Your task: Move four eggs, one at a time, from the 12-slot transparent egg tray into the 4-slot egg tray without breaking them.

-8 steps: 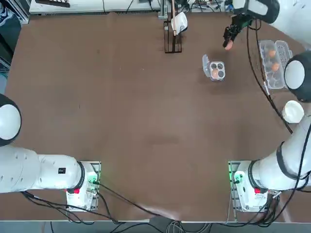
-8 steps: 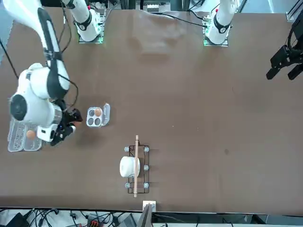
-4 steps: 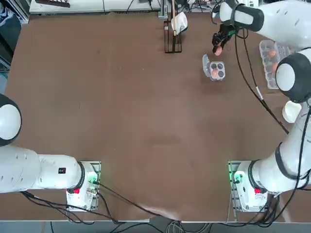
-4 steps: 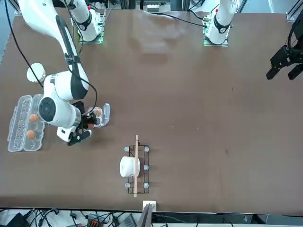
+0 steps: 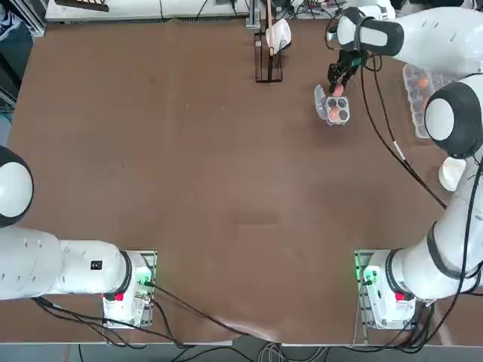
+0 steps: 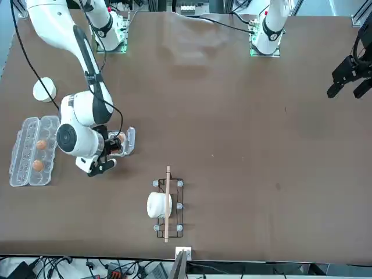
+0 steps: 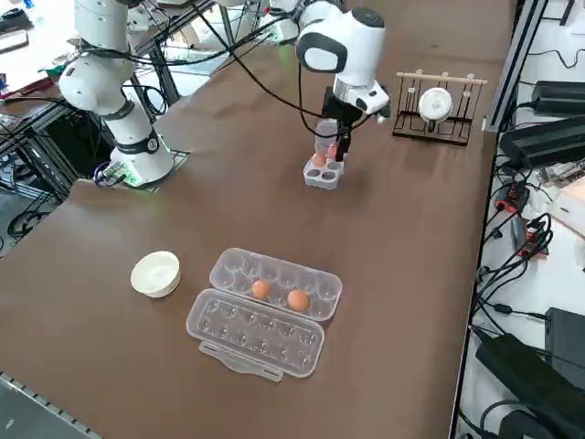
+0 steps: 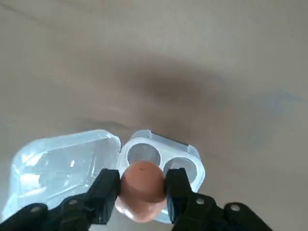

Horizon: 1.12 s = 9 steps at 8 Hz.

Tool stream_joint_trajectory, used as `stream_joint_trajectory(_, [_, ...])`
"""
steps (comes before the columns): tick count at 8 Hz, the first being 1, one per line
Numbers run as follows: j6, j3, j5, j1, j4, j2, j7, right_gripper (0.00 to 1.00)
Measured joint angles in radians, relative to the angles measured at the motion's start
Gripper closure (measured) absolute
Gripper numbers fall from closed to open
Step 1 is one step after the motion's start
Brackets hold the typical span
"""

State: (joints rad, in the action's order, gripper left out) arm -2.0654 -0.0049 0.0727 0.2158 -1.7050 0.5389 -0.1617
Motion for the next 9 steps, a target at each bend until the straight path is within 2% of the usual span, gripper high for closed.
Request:
stream_joint_trajectory(3, [-0.066, 0.000, 0.000, 0.000, -0.054, 0.000, 0.003, 0.44])
stream_joint_trajectory(9, [-0.076, 0.001, 0.001, 0.016, -0.069, 0.000, 0.009, 0.44])
